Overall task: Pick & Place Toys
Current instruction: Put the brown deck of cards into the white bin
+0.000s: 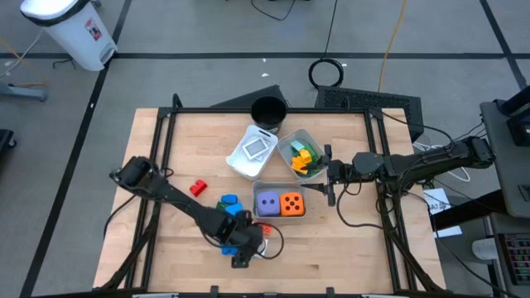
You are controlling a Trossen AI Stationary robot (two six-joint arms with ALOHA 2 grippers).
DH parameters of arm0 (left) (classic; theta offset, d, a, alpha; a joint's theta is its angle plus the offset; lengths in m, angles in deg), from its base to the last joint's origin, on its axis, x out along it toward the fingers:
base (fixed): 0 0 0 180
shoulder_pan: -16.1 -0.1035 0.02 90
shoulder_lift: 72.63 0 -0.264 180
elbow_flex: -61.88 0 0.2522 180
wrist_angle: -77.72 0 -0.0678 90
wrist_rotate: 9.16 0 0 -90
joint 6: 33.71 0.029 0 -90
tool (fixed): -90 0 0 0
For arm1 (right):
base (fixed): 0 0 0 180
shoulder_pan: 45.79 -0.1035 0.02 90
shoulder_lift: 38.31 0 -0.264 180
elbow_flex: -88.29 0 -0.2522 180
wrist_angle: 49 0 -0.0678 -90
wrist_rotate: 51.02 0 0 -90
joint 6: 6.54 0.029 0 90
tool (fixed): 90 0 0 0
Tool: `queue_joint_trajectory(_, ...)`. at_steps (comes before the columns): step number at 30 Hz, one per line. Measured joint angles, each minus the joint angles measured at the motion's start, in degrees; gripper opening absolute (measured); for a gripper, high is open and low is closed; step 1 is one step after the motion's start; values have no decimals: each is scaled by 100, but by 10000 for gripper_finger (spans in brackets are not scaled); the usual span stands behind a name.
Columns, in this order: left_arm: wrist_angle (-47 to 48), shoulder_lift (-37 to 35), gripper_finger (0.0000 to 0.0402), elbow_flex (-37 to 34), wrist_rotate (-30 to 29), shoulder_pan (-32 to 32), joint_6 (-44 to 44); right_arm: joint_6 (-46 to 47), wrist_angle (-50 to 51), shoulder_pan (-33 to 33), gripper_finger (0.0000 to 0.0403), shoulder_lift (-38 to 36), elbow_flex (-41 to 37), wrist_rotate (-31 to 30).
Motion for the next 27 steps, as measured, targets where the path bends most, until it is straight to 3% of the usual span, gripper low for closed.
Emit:
queue_joint_trajectory(6, -50, -9, 349, -127, -330, 118, 466, 0, 0, -2, 215, 0, 0, 0)
queue_joint_trajectory(18, -1209, -16, 349, -873, -236, 143, 405, 0, 0, -2, 215, 0, 0, 2)
queue_joint_trajectory(27, -1336, -31, 349, -1120, -268, 185, 491, 0, 0, -2, 215, 0, 0, 1)
